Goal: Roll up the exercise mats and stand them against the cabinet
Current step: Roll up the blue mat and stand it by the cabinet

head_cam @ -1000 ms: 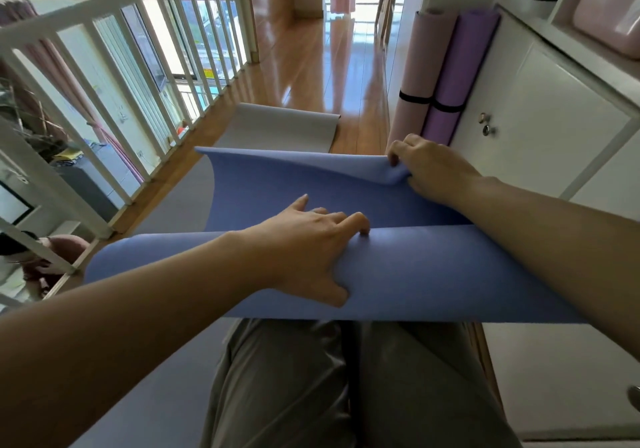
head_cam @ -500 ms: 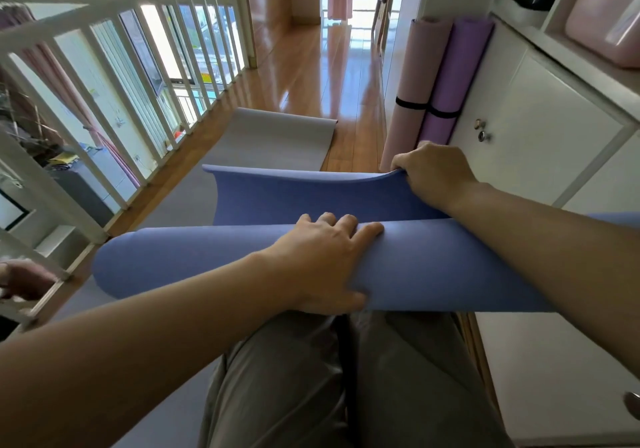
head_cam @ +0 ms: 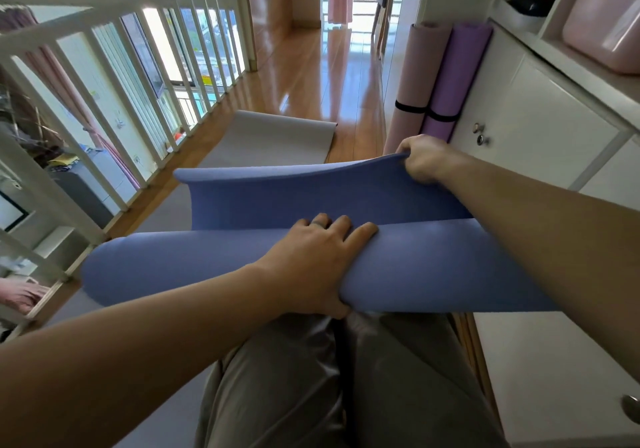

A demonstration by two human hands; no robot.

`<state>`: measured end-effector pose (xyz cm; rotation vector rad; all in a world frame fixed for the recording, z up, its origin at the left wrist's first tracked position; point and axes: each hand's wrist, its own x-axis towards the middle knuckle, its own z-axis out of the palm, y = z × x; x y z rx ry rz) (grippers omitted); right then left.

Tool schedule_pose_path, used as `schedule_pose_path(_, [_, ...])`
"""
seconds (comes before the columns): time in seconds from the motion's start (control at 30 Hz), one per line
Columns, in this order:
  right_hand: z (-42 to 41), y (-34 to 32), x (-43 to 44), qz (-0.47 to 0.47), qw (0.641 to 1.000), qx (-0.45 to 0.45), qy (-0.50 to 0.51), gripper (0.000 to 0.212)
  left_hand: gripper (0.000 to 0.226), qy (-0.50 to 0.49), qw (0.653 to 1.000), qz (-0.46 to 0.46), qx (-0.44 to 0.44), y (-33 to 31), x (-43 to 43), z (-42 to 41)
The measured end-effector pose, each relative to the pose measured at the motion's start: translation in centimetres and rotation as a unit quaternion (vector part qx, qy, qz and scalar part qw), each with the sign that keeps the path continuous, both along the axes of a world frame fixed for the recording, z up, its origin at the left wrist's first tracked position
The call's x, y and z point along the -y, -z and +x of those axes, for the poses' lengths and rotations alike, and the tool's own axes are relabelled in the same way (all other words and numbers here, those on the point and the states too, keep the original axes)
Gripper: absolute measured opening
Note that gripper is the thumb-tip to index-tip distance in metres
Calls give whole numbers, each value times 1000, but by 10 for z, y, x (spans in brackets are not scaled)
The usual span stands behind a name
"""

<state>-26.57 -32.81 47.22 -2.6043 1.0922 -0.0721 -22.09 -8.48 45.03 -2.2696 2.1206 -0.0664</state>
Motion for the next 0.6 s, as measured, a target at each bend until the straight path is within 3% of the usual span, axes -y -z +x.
schedule_pose_path(0.33, [-16,22,-17,-68,997,35,-5,25,100,25,997,62,-44,-11,-8,12])
schedule_pose_path(0.6, [-15,13,-26,-70,997,36,14,27,95,16,999,42,-8,-15,-7,8])
